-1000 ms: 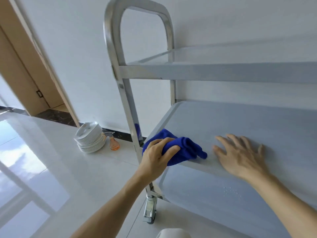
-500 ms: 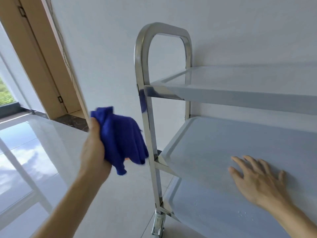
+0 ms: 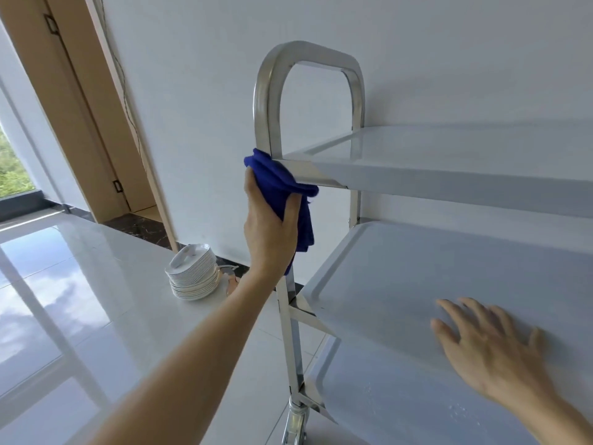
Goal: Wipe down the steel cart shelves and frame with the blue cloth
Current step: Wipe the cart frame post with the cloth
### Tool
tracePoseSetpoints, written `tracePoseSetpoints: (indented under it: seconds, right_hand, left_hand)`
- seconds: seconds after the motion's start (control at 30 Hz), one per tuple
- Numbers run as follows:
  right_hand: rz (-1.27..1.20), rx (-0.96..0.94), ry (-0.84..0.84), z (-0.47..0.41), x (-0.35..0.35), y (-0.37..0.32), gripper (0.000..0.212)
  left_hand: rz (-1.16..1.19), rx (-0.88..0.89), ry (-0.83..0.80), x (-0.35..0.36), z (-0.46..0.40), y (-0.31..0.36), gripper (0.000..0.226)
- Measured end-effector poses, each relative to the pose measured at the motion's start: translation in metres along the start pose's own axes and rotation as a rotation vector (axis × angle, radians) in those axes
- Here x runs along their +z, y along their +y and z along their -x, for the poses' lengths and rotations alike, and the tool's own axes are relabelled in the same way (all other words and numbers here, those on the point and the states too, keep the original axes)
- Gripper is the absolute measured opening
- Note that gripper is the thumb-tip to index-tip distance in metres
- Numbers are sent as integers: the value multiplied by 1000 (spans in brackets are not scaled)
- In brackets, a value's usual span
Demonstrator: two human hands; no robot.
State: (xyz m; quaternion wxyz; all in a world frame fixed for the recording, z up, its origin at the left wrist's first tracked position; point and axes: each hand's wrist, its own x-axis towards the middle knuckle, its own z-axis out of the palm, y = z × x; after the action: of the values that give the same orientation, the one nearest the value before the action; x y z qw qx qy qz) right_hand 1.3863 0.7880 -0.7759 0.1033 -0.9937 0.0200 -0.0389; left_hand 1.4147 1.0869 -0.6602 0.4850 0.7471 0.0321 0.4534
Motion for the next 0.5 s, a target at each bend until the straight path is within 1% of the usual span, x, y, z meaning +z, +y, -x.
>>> tracePoseSetpoints:
  seconds: [0.07, 0.2, 0.37, 0.43, 0.5]
  right_hand:
    - [5, -4, 2, -2, 0, 0, 56]
    - [18, -2, -9, 0, 1, 2, 57]
    - [15, 4, -10, 2, -2, -1, 56]
    - [10, 1, -17, 2, -4, -2, 55]
    - [20, 3, -15, 4, -6, -3, 55]
  left_hand:
    - [17, -2, 29, 3, -2, -7, 66]
    - [19, -15, 21, 9, 18, -31, 55]
    - [-27, -199, -67, 10, 72, -75, 42]
    - [-22, -254, -74, 10, 74, -77, 35]
    - [3, -252, -87, 9, 63, -68, 28]
